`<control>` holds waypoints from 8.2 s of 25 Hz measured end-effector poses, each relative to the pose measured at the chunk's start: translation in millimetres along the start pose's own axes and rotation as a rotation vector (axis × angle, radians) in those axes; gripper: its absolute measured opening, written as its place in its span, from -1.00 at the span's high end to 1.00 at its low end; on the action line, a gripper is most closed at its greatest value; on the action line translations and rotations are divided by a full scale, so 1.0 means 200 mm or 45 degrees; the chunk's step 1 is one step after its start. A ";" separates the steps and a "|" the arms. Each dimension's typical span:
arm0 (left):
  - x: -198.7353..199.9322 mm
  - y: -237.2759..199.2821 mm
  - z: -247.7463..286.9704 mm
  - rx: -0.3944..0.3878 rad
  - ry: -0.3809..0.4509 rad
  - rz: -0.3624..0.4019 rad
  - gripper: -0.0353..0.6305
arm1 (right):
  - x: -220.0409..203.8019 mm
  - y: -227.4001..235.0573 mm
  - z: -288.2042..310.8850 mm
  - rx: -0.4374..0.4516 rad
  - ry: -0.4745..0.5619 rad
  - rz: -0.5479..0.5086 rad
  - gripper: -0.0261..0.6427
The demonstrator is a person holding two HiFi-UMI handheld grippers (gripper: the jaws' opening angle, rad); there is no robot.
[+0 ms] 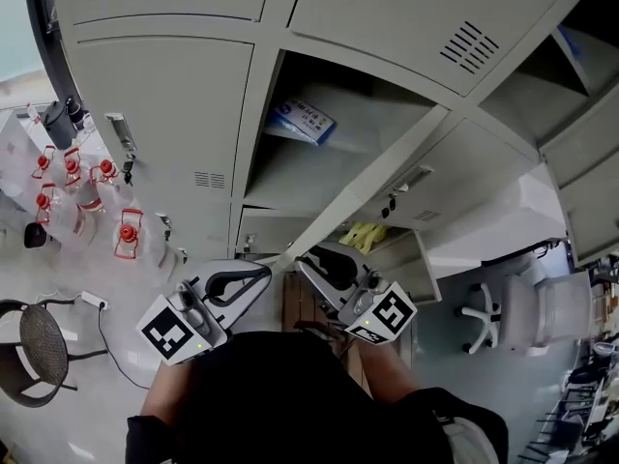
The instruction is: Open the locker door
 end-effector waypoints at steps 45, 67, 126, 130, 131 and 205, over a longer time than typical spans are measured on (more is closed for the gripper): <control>-0.07 0.36 0.22 0.061 -0.101 0.006 0.86 | -0.04 0.09 -0.46 0.473 0.074 -0.062 0.61; -0.04 0.46 0.21 0.075 -0.076 -0.006 0.86 | -0.07 0.14 -0.65 0.533 0.091 -0.022 0.60; 0.01 0.59 0.46 -0.057 -0.054 -0.032 0.86 | -0.08 0.21 -1.08 0.157 0.000 0.057 0.66; 0.00 0.60 0.47 -0.072 -0.053 -0.035 0.86 | -0.08 0.22 -1.11 0.123 -0.002 0.058 0.66; 0.00 0.60 0.48 -0.075 -0.053 -0.036 0.86 | -0.08 0.22 -1.12 0.116 -0.001 0.062 0.66; -0.05 0.94 0.20 -0.072 -0.106 -0.063 0.86 | -0.04 -0.24 -1.20 -0.521 0.000 0.002 0.87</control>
Point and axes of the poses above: the fingertips, and each gripper's own axes: z forward along the fingers, y to its right, x out of its top, the point moved 7 cm from there along -z, backward along the fingers, and after that the axes turned 9 degrees about -y, right-handed, at the moved point
